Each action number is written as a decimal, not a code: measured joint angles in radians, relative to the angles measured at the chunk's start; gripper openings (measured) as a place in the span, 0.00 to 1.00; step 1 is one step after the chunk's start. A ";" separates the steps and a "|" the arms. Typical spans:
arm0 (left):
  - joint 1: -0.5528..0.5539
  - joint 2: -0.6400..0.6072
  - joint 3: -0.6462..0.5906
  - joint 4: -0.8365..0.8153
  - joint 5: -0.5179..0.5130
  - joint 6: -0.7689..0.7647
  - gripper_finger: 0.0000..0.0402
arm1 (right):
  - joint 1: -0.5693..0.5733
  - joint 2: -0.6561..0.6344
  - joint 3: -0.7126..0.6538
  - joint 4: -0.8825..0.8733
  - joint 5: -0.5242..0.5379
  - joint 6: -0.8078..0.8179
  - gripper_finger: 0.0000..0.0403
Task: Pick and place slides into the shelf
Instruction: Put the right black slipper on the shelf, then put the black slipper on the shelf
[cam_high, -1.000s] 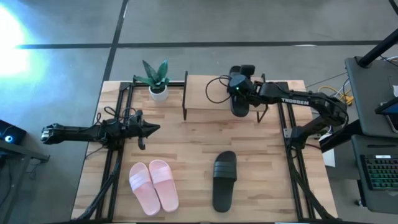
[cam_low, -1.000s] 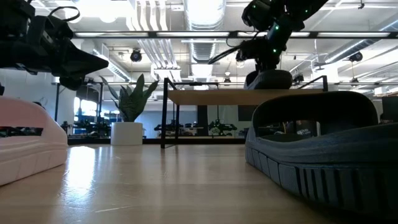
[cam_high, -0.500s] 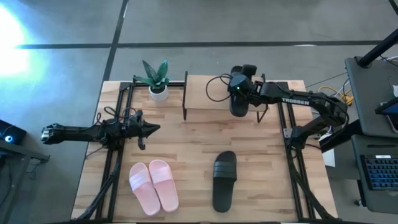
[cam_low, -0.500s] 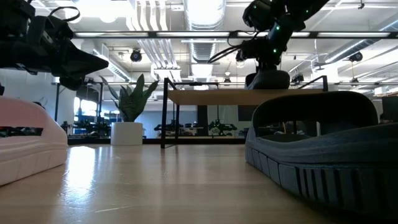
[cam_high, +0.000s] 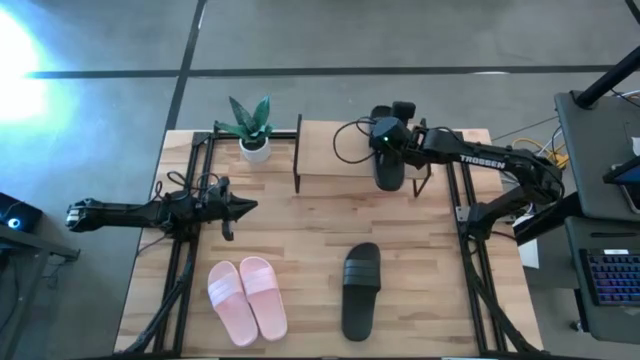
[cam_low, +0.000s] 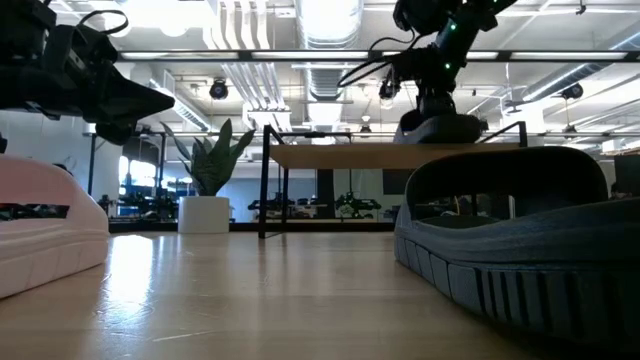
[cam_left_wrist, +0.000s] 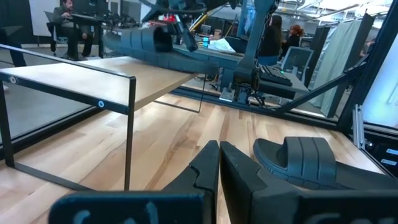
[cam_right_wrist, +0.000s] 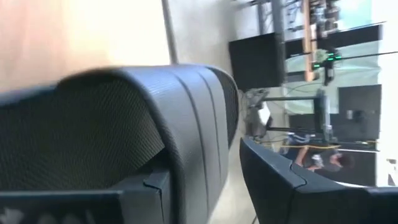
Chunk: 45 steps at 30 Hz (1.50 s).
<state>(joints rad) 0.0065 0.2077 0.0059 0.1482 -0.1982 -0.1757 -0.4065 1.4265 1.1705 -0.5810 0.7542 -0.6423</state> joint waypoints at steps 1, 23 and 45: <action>0.000 0.001 0.000 0.000 0.000 0.000 0.00 | 0.000 0.000 -0.007 0.000 -0.001 0.010 0.37; 0.000 0.001 0.000 0.000 0.000 0.000 0.00 | -0.005 0.001 -0.022 0.001 0.001 0.154 0.38; 0.000 0.001 0.000 0.000 0.000 0.000 0.00 | 0.033 -0.092 -0.018 -0.193 -0.034 0.264 0.38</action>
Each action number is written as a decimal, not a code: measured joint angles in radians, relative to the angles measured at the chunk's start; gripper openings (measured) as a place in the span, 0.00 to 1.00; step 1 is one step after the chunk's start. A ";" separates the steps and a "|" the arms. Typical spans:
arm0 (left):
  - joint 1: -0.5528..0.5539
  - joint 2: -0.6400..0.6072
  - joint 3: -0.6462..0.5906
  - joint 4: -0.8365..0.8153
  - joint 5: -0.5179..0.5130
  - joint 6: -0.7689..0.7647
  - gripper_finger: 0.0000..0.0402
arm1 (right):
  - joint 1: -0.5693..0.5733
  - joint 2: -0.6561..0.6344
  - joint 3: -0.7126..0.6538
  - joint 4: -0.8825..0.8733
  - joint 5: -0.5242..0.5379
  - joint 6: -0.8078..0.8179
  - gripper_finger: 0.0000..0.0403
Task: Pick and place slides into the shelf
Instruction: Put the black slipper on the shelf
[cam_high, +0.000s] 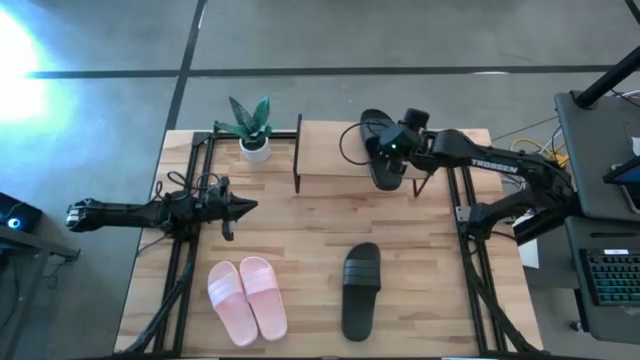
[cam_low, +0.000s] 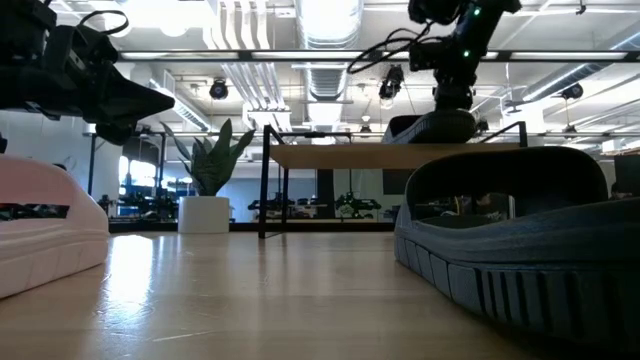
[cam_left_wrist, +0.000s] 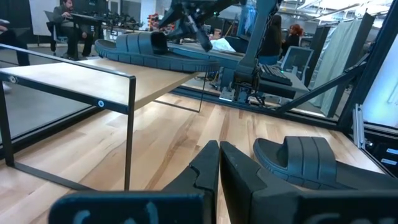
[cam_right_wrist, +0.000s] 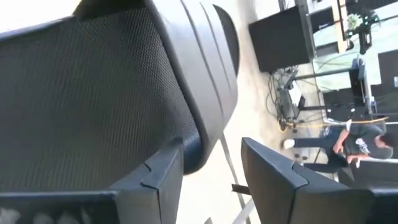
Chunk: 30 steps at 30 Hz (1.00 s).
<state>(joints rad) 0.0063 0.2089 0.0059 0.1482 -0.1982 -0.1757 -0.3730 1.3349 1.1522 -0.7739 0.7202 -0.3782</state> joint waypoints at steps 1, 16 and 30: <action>0.000 0.000 0.000 0.000 0.000 0.000 0.00 | 0.005 -0.012 0.000 -0.009 -0.005 0.005 0.38; 0.000 0.000 0.000 0.000 0.000 0.000 0.00 | 0.445 -0.099 0.000 -0.197 -0.438 0.602 0.38; 0.000 -0.001 0.000 0.000 0.000 0.000 0.00 | 0.941 0.116 0.000 -0.166 -0.353 0.998 0.38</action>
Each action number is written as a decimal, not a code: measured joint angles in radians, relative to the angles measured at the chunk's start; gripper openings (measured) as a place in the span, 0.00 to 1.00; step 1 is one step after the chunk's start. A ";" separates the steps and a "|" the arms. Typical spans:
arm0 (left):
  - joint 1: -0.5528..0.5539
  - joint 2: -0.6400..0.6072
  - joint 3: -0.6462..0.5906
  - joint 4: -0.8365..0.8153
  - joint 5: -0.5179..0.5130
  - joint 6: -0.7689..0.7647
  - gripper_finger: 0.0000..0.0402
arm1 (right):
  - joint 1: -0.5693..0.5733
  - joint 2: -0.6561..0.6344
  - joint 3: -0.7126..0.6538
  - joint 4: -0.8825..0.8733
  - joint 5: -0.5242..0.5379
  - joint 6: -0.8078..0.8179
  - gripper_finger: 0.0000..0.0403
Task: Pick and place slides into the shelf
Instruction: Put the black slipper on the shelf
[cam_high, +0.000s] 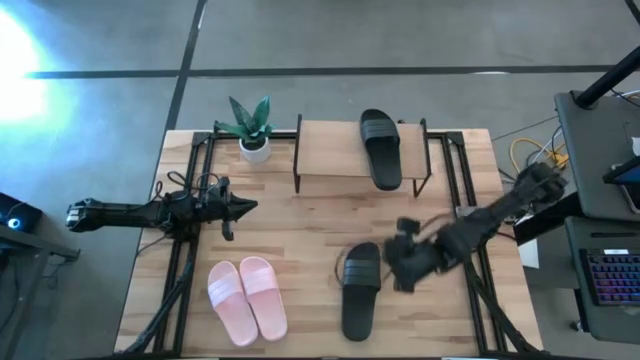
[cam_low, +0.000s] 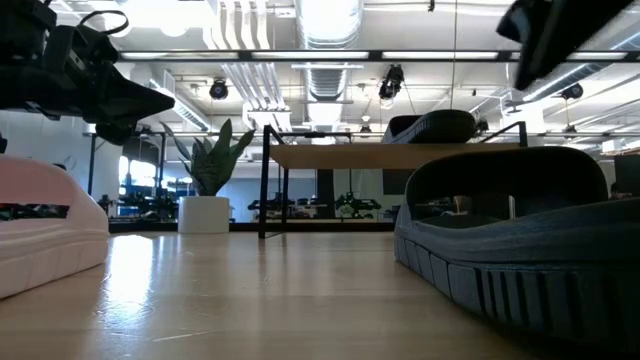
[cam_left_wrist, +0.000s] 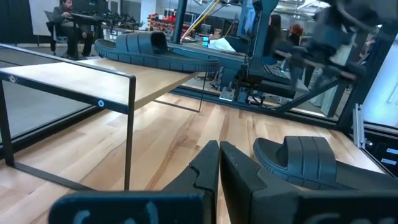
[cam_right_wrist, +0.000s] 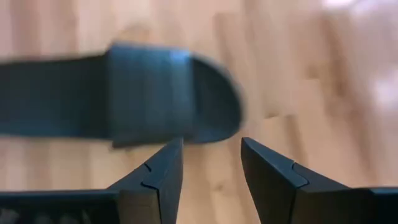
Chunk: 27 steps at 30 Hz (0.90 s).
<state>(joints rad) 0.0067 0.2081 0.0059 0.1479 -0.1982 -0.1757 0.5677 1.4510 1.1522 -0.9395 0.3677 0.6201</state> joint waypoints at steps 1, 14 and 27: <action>0.000 0.000 0.000 0.000 0.000 0.000 0.00 | 0.025 0.023 0.000 0.003 0.003 0.009 0.38; 0.000 -0.001 0.000 0.000 0.000 0.000 0.00 | 0.216 0.338 0.291 -0.113 0.226 0.069 0.38; 0.000 0.001 0.000 0.000 0.000 0.000 0.00 | 0.206 0.575 0.413 -0.172 0.345 0.250 0.38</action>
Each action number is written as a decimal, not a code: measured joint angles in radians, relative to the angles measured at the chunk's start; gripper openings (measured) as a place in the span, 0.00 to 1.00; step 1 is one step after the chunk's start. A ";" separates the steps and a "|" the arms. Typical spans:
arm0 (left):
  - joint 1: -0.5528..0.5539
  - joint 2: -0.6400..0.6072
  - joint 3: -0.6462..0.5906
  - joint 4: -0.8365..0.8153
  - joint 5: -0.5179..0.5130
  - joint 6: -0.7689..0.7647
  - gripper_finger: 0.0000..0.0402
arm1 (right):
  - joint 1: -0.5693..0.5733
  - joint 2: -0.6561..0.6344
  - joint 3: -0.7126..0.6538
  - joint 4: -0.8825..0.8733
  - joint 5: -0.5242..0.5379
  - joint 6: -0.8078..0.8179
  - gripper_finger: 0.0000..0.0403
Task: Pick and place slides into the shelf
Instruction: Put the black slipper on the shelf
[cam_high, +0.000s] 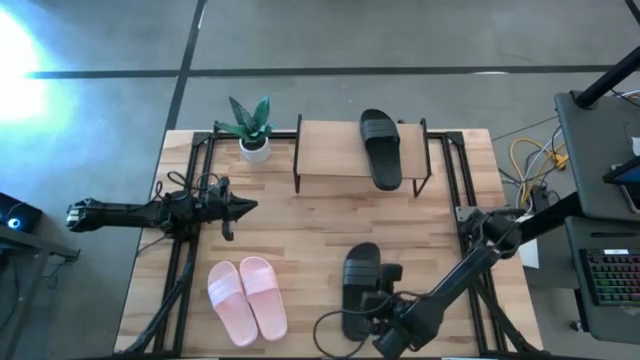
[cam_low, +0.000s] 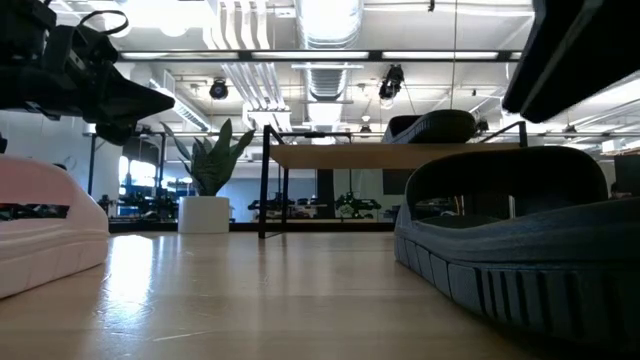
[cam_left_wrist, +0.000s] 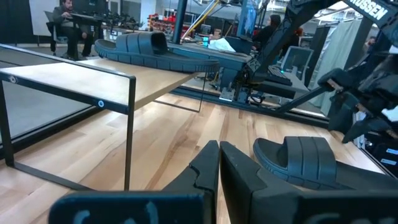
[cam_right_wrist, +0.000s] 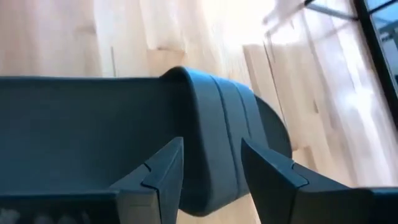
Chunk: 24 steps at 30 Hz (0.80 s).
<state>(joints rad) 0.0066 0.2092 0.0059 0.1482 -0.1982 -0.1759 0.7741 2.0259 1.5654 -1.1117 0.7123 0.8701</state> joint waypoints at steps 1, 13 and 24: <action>0.000 0.000 0.000 0.000 0.000 0.000 0.00 | -0.007 0.009 0.000 -0.002 -0.014 0.002 0.38; 0.000 -0.001 0.000 0.000 0.000 0.000 0.00 | -0.050 0.067 -0.017 -0.012 -0.011 0.001 0.38; 0.000 -0.001 0.000 0.000 0.000 0.000 0.00 | -0.061 0.059 -0.008 -0.010 -0.008 0.020 0.38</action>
<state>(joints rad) 0.0063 0.2081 0.0059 0.1484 -0.1984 -0.1757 0.7128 2.0846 1.5578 -1.1221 0.7046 0.8900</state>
